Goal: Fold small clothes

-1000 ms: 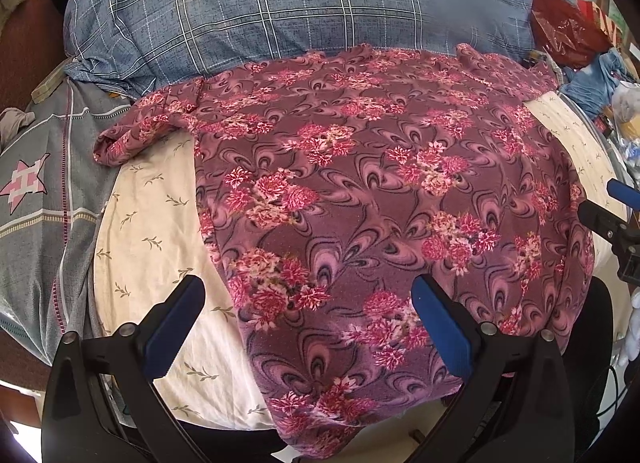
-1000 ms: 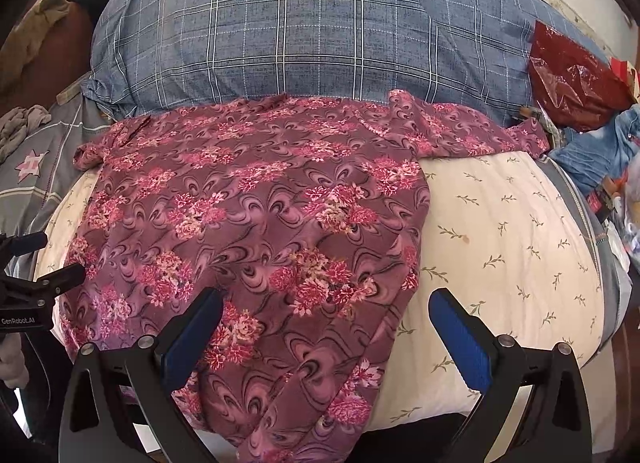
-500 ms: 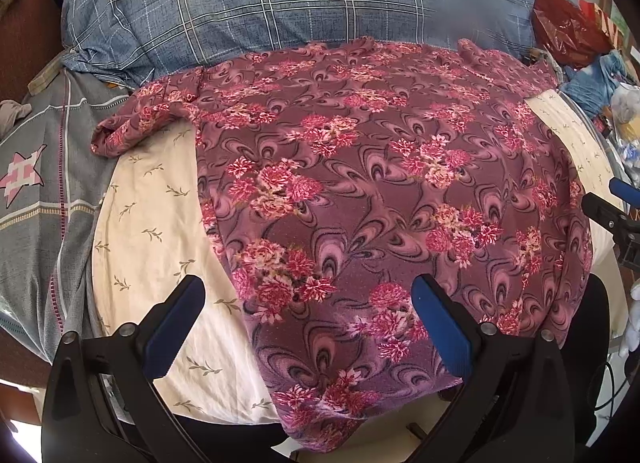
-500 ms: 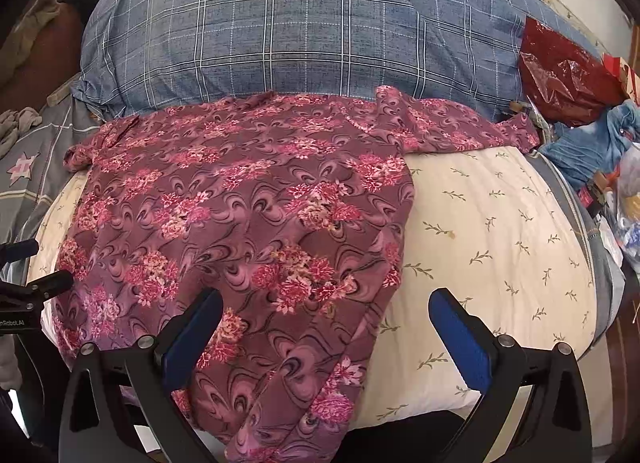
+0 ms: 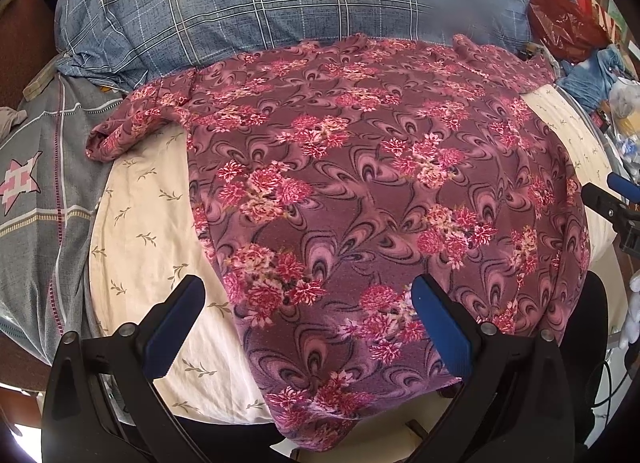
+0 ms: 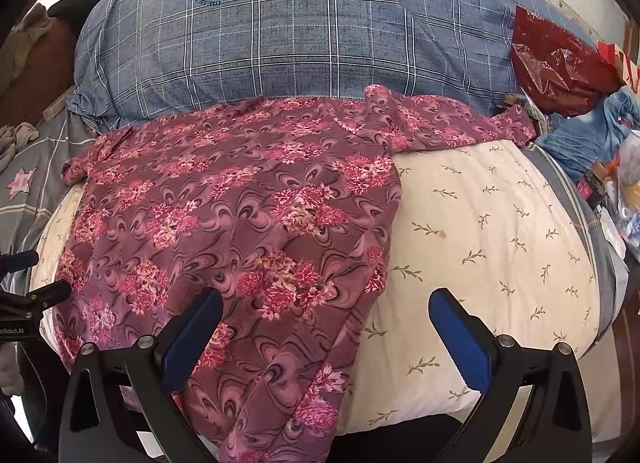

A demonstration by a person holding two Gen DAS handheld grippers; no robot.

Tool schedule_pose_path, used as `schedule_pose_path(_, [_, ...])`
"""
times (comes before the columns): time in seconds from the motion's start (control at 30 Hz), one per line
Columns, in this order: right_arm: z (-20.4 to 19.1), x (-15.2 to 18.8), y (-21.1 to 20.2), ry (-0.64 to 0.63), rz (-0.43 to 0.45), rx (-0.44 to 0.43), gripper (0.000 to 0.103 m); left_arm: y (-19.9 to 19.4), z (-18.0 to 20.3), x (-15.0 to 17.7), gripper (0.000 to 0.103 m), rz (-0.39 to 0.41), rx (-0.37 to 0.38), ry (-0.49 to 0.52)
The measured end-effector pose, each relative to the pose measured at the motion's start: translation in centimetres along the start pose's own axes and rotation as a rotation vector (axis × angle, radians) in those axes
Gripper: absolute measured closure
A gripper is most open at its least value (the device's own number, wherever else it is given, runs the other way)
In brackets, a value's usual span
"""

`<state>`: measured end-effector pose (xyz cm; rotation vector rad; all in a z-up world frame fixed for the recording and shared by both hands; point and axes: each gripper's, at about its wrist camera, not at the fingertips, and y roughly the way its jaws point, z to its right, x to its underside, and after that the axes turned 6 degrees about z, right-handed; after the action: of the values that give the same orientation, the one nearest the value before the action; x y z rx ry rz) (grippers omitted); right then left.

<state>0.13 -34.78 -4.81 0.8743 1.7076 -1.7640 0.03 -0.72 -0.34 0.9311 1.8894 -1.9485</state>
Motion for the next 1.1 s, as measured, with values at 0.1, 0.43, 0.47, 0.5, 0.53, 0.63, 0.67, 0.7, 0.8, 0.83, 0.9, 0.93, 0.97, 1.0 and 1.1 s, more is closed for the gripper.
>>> schedule_pose_path(0.1, [0.3,0.0,0.1,0.009,-0.001,-0.002,0.001,0.2,0.1,-0.1,0.0,-0.006,0.003,-0.002])
schedule_pose_path(0.43, [1.5,0.2,0.6,0.054,-0.011,-0.007,0.001,1.1,0.1,-0.7,0.0,-0.031,0.01,-0.024])
schedule_pose_path(0.47, [1.7,0.2,0.6,0.059,-0.013,-0.008,0.001,1.2,0.0,-0.8,0.0,-0.032,0.013,-0.027])
schedule_pose_path(0.5, [1.8,0.3,0.7,0.064,-0.016,-0.008,0.001,1.2,0.0,-0.8,0.0,-0.03,0.014,-0.029])
schedule_pose_path(0.53, [1.9,0.2,0.7,0.069,-0.019,-0.008,0.001,1.2,0.0,-0.8,0.0,-0.029,0.013,-0.029])
schedule_pose_path(0.63, [2.1,0.2,0.8,0.08,-0.025,-0.01,0.001,1.2,-0.1,-0.9,0.0,-0.023,0.003,-0.024])
schedule_pose_path(0.67, [2.2,0.2,0.8,0.085,-0.028,-0.013,0.001,1.2,-0.4,-1.0,0.0,-0.019,-0.007,-0.024])
schedule_pose_path(0.7, [2.5,0.2,0.8,0.093,-0.032,-0.019,0.001,1.1,-0.9,-1.1,0.0,-0.014,-0.019,-0.03])
schedule_pose_path(0.8, [3.6,0.5,1.0,0.134,-0.055,-0.028,0.001,1.2,-3.9,-1.3,0.0,-0.016,-0.054,-0.103])
schedule_pose_path(0.83, [4.1,0.7,1.1,0.149,-0.071,-0.028,0.001,1.4,-5.0,-1.2,0.0,-0.025,-0.064,-0.135])
schedule_pose_path(0.9, [4.9,1.4,1.5,0.181,-0.109,-0.044,0.001,2.0,-7.4,-0.8,0.0,-0.062,-0.087,-0.204])
schedule_pose_path(0.93, [5.1,1.8,1.6,0.197,-0.126,-0.059,0.001,2.3,-8.1,-0.4,0.0,-0.081,-0.098,-0.226])
schedule_pose_path(0.97, [5.2,2.2,1.8,0.209,-0.142,-0.077,0.001,2.8,-9.0,0.1,0.0,-0.109,-0.106,-0.251])
schedule_pose_path(1.0, [5.2,2.8,2.1,0.227,-0.163,-0.109,0.001,3.2,-9.2,0.6,0.0,-0.13,-0.104,-0.263])
schedule_pose_path(1.1, [4.6,4.0,2.8,0.266,-0.2,-0.195,0.008,4.4,-9.0,2.2,0.0,-0.208,-0.056,-0.282])
